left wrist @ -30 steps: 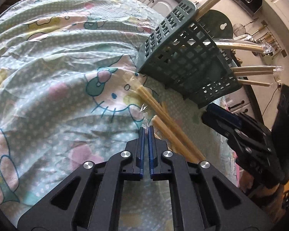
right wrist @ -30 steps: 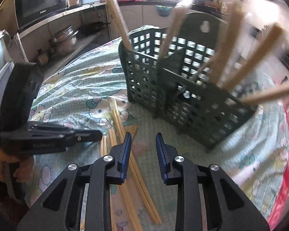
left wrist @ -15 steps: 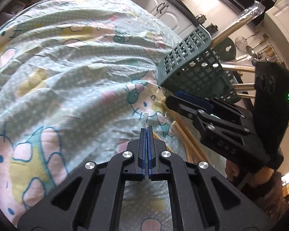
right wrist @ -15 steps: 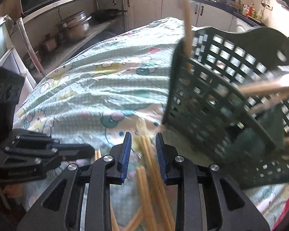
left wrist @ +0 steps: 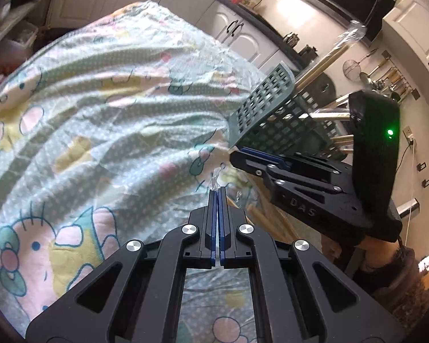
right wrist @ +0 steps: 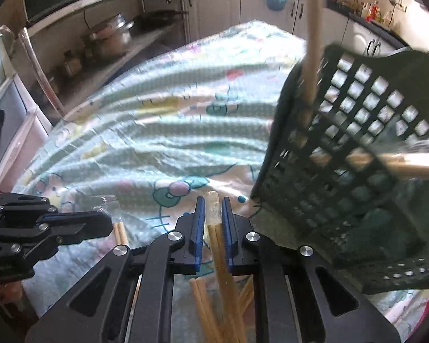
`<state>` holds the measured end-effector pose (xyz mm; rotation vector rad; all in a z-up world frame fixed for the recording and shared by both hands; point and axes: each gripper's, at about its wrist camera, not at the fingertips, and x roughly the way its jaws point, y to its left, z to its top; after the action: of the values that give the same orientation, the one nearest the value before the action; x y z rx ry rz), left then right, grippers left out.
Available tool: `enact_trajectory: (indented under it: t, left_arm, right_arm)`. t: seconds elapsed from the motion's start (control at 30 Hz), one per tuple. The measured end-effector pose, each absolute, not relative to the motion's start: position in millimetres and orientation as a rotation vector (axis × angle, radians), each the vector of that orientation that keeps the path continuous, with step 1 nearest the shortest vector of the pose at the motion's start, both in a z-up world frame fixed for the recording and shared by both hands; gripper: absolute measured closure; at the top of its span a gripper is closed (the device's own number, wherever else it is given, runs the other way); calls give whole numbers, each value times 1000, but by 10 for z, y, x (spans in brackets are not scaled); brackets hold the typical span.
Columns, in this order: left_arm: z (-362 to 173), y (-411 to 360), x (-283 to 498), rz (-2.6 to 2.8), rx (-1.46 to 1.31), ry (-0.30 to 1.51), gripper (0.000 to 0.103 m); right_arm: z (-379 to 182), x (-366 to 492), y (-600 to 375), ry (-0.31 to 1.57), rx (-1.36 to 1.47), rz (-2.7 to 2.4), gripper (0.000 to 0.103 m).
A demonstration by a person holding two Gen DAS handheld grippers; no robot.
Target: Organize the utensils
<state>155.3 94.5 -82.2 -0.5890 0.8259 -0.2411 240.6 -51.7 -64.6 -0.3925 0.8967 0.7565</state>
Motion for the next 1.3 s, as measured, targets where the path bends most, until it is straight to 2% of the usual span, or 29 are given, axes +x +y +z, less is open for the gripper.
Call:
enact_trajectory:
  t: [0.63,1.3]
  left_arm:
    - [17,626,1335,-326,-496,631,103]
    - [635,354,1154,-350,-424,531,103]
  right_arm:
    - [526,1747,-1162,569,-228,775,98]
    - [1172,1360,-1737,355,-127,732,98]
